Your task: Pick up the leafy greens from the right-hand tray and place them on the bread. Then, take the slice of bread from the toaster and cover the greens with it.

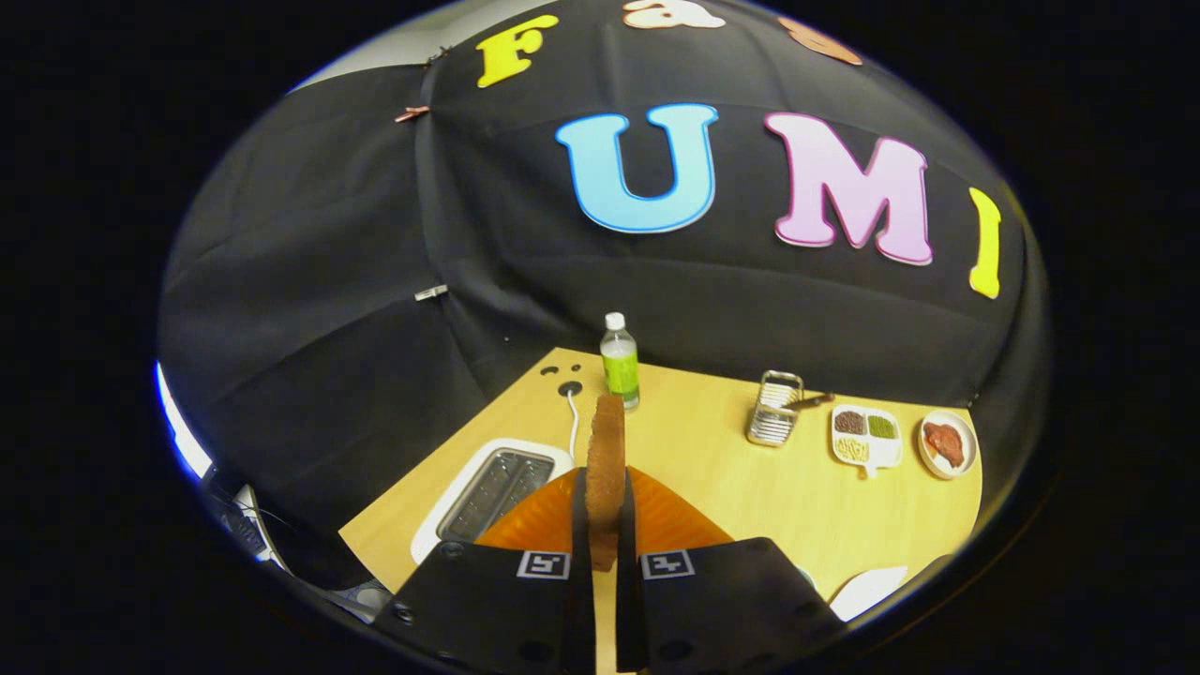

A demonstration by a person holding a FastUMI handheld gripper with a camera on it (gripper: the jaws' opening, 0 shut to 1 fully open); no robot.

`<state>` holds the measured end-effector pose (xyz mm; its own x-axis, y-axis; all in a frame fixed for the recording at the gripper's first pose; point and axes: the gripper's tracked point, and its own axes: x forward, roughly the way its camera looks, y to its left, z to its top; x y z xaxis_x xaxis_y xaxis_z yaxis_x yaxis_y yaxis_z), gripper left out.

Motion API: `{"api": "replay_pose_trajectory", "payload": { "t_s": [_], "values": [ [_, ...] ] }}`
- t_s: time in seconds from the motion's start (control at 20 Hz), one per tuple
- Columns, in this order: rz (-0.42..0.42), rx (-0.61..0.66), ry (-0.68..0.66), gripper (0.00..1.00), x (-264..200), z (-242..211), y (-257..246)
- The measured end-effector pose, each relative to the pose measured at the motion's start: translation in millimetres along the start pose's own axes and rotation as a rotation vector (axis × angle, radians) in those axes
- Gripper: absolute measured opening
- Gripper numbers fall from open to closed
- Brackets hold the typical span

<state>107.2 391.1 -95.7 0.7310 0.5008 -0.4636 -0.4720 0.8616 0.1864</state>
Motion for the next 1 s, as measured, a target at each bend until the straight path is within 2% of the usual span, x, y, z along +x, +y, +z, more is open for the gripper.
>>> {"api": "replay_pose_trajectory", "payload": {
  "t_s": [0.35,1.0],
  "values": [
    [-0.058,0.08,0.125,0.13,-11.2,-73.0,-67.7],
    [-0.071,0.304,0.229,0.13,-11.5,-152.1,-115.7]
  ]
}}
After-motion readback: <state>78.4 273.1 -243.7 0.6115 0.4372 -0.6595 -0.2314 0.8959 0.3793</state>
